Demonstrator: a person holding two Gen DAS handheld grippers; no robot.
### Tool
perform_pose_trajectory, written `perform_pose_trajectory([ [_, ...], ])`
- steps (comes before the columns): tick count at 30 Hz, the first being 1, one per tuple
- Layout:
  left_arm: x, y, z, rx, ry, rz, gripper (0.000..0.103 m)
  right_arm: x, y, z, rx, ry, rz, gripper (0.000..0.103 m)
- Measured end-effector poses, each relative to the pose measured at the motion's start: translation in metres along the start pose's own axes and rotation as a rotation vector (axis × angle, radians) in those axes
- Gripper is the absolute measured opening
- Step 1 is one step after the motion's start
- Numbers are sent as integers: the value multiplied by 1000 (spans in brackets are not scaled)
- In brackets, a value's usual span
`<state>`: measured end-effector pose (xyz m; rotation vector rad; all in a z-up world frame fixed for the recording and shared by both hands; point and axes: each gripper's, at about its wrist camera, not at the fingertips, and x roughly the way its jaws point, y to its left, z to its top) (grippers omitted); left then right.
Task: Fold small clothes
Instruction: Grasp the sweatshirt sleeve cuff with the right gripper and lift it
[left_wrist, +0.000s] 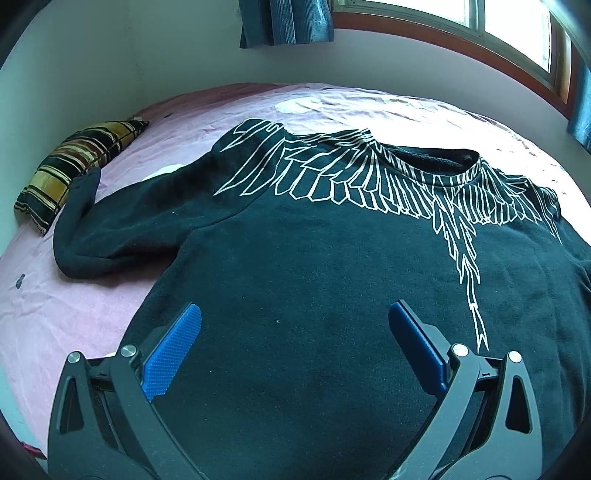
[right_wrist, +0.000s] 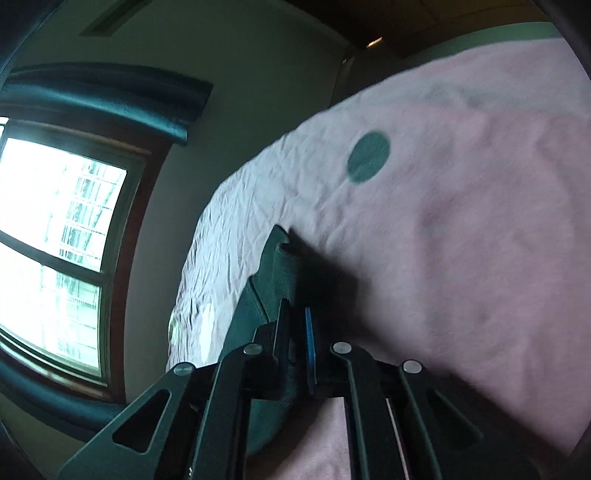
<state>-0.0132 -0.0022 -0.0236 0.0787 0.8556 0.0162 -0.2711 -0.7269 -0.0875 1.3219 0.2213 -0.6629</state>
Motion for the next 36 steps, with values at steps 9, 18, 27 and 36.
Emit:
perform_pose_trajectory([
  [9,1,6,2,-5,3,-9,101,-14,69,-17,-104,11,116,5],
  [18,-9,36,4,-11,-23,12,101,-45,280,-168,-562,159,422,4],
  [27,-17,80,-9,-66,-26,37,101,-35,358,-394,-940,448,529,4],
  [36,-19,101,-12,-107,-29,31,101,27,314,-553,-1152,720,359,4],
])
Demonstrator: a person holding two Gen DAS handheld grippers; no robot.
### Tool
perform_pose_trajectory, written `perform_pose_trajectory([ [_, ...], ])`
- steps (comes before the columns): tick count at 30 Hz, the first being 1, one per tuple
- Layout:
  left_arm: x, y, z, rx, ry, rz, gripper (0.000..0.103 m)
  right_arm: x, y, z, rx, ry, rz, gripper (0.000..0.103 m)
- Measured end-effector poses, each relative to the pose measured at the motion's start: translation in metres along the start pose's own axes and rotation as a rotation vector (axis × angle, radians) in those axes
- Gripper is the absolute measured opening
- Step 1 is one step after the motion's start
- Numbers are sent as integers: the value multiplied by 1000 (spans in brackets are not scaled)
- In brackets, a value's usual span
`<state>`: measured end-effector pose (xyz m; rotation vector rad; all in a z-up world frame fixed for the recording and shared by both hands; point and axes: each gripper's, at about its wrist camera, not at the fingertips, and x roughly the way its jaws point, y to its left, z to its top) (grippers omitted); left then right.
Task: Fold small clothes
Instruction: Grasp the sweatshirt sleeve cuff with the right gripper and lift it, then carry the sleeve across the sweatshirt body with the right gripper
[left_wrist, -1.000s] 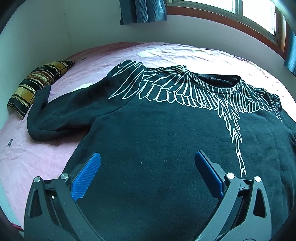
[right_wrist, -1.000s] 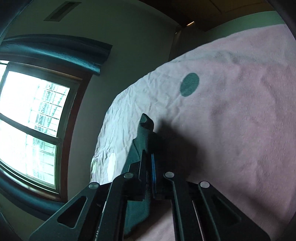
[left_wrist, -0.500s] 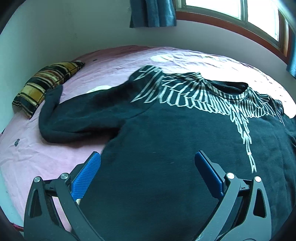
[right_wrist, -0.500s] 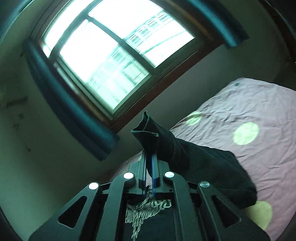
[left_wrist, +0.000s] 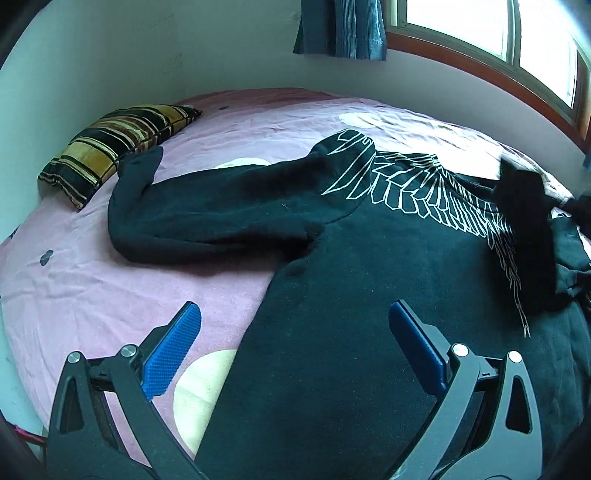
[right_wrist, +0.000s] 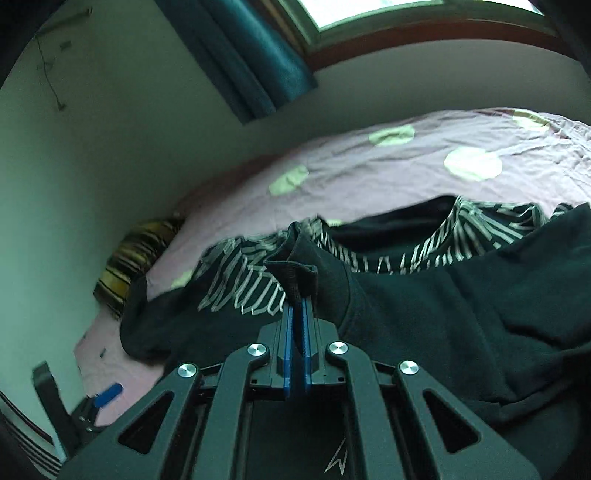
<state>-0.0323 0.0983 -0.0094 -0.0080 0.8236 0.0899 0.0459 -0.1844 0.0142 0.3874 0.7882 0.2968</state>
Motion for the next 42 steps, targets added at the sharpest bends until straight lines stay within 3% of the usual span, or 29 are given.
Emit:
perform_pose_trajectory([
  [5,1,-5,-1,10,4,-8,101,38,11,-27,-81,113,-44,5],
  [20,8,-19,-6,27,26,-22,101,67,54,-56,-217,200,-23,5],
  [22,10,-20,-6,28,32,-24,101,74,57,-59,-233,234,-20,11],
  [24,11,-22,-7,32,37,-26,101,75,54,-61,-207,281,43,19],
  [27,10,-26,-8,36,34,-35,101,53,47,-58,-147,348,216,29],
  [29,7,-31,-6,46,18,-50,101,24,39,-53,-150,318,281,36],
  [31,3,-39,-2,55,-2,-77,101,-19,19,-45,-142,249,327,46],
  [34,-3,-56,8,68,-37,-128,101,-83,-37,-30,-69,113,320,51],
  [39,4,-88,28,53,-60,-228,101,-156,-177,-17,165,-64,136,51],
  [42,21,-111,41,52,-43,-263,101,-157,-242,-30,328,-33,25,51],
])
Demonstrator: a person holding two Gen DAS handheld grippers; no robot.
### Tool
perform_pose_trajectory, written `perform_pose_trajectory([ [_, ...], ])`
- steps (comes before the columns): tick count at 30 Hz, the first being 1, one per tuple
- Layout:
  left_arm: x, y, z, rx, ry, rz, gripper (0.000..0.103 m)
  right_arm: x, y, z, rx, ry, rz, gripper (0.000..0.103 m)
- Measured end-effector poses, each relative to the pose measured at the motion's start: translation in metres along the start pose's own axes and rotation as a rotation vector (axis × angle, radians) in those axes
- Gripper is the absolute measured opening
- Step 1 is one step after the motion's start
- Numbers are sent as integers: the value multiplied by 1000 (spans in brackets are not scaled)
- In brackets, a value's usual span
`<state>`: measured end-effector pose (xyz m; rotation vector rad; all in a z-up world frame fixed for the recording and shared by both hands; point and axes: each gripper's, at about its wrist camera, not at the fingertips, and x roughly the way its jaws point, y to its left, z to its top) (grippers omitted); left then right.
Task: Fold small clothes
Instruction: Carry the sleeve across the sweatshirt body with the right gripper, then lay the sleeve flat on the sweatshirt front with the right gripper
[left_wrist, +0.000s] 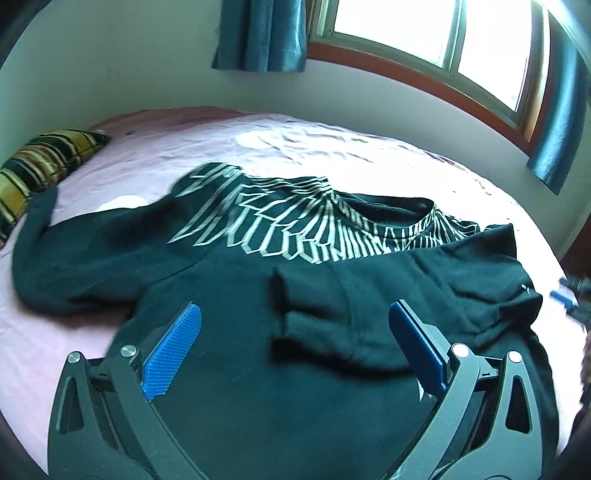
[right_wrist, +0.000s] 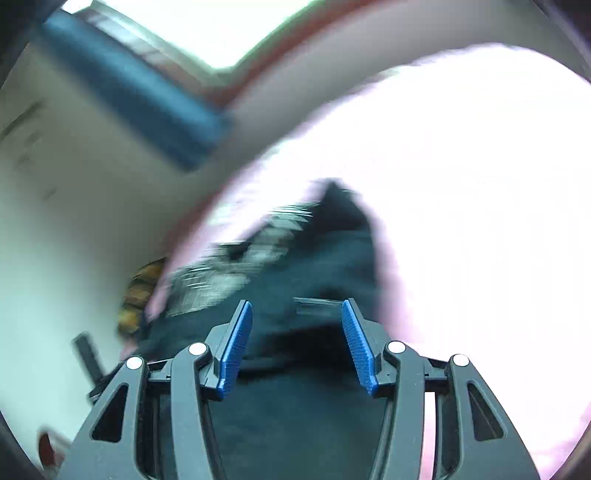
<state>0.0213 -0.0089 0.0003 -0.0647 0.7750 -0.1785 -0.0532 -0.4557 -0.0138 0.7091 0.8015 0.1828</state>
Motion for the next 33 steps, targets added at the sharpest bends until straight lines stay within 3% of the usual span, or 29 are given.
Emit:
perform_pose_trajectory([
  [3,23,-13,5,22,24,17,101,1,-19,-13,30,23,37,51],
  [7,51,-24,6,51,77,45,101,16,-9,-19,-79,58,-18,51],
  [9,61,-24,4,56,97,59,101,23,-22,-13,11,88,91,51],
  [11,69,-21,1,58,121,83,101,37,-52,-6,191,132,240,51],
  [12,72,-20,-1,56,131,88,101,45,-59,-4,235,147,254,51],
  [14,79,-15,-4,44,162,93,101,59,-65,-5,261,180,228,50],
  [16,83,-14,-6,43,187,98,101,62,-61,-8,220,183,185,22],
  [21,86,-18,-11,67,197,96,101,57,-64,-7,137,153,93,17],
  [26,88,-19,-13,81,195,107,101,51,-60,2,103,175,146,23],
  [27,88,-20,-13,80,194,105,101,43,-55,8,81,167,151,28],
  [30,89,-20,-14,77,197,101,101,31,-41,36,10,90,144,54],
  [33,88,-21,-14,77,196,102,101,48,-31,66,-66,55,128,56],
])
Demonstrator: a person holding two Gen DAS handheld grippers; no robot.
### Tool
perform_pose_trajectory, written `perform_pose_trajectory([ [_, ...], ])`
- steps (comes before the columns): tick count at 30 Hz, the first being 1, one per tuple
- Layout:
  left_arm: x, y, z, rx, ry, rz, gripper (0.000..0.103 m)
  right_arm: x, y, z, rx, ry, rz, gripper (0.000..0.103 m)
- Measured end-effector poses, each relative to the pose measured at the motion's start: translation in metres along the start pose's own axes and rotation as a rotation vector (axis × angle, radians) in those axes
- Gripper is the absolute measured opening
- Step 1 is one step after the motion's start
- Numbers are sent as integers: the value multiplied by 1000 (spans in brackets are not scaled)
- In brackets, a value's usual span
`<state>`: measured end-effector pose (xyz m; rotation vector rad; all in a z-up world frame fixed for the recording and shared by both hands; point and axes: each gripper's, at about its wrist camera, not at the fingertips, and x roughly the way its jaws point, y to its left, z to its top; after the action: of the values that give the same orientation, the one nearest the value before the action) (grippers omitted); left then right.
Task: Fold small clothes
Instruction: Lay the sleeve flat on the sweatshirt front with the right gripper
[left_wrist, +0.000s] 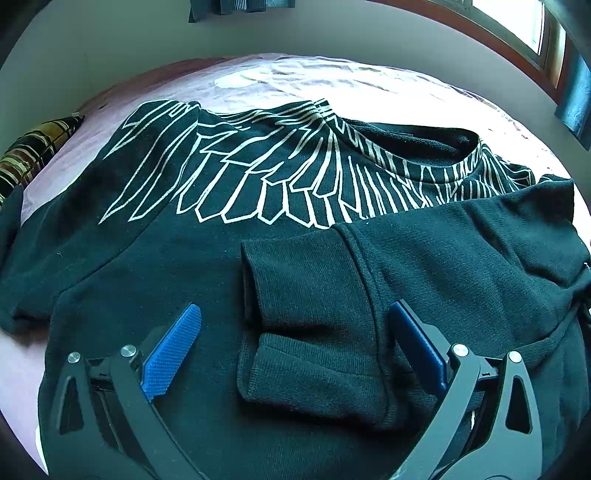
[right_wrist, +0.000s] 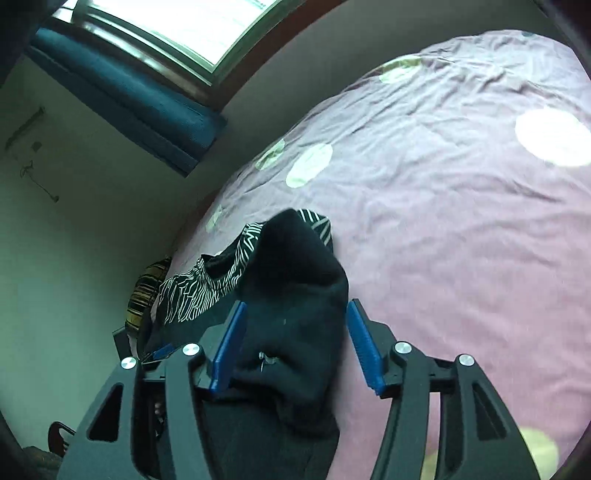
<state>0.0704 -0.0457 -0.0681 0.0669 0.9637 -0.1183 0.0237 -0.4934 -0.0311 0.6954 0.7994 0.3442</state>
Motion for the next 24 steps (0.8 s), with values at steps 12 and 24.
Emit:
perform_pose_trajectory([
  [12,1,-1,1,10,8,-33,101,65,-22,36,0,52,-48,9],
  [24,1,-13,3,37,-1,-76,101,43,-75,17,280,38,-4,28],
])
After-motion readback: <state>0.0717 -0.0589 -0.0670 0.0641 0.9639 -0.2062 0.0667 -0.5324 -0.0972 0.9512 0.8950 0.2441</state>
